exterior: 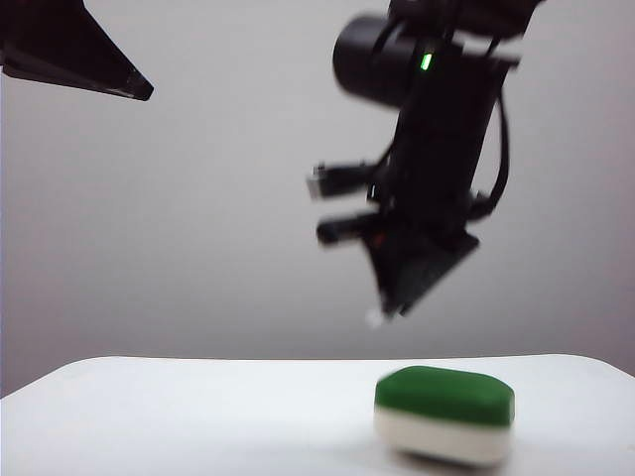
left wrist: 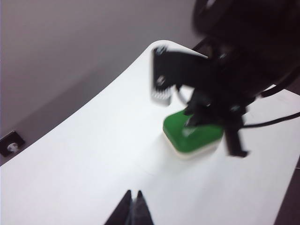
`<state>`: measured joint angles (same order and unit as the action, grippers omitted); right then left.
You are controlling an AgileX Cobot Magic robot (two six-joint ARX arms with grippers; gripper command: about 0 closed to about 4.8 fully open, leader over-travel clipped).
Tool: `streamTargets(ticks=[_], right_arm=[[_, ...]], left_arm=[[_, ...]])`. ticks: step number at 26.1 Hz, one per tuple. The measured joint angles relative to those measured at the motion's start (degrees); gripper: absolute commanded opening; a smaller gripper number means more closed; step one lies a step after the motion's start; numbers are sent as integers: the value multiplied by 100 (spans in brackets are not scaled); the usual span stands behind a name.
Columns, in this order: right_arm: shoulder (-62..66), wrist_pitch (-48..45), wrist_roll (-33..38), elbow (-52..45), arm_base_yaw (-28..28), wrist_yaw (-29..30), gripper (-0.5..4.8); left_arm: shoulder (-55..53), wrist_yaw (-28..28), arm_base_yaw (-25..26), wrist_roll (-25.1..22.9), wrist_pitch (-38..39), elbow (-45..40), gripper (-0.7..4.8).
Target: Pick up the foam mahjong on the table and turn it over.
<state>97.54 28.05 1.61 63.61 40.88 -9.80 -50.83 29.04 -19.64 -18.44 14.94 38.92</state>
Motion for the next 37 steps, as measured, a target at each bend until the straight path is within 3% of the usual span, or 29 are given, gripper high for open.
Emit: streamTargets(ticks=[3,5,10,16,23,30,37], right_arm=[[-470,96,85,-22,13,90,27],[-767,127,138,-15,7,87,-6],[-1276,876,328,-85,-26,87,-6],[-2461,754,1126,-1137,-24,85,-6],[-3939,295,1751,-2221,-474,-72,-6],[-5154,4,1786,-2592,-1377,-46,-6],[-6474,-782,1631,-3213,-1991,431,-6]], left_arm=[[0,-334,0,-9,4,0,-6],[0,-592,0,-9,9,0,-6],[2,-999,0,7,96,0,-6],[116,-1777,2,162,203,0,-6],[942,-1967,85,376,155,-37,-6],[1759,-1963,831,997,-527,-695,-6],[2520,-1637,1779,1569,-431,-1191,-6]])
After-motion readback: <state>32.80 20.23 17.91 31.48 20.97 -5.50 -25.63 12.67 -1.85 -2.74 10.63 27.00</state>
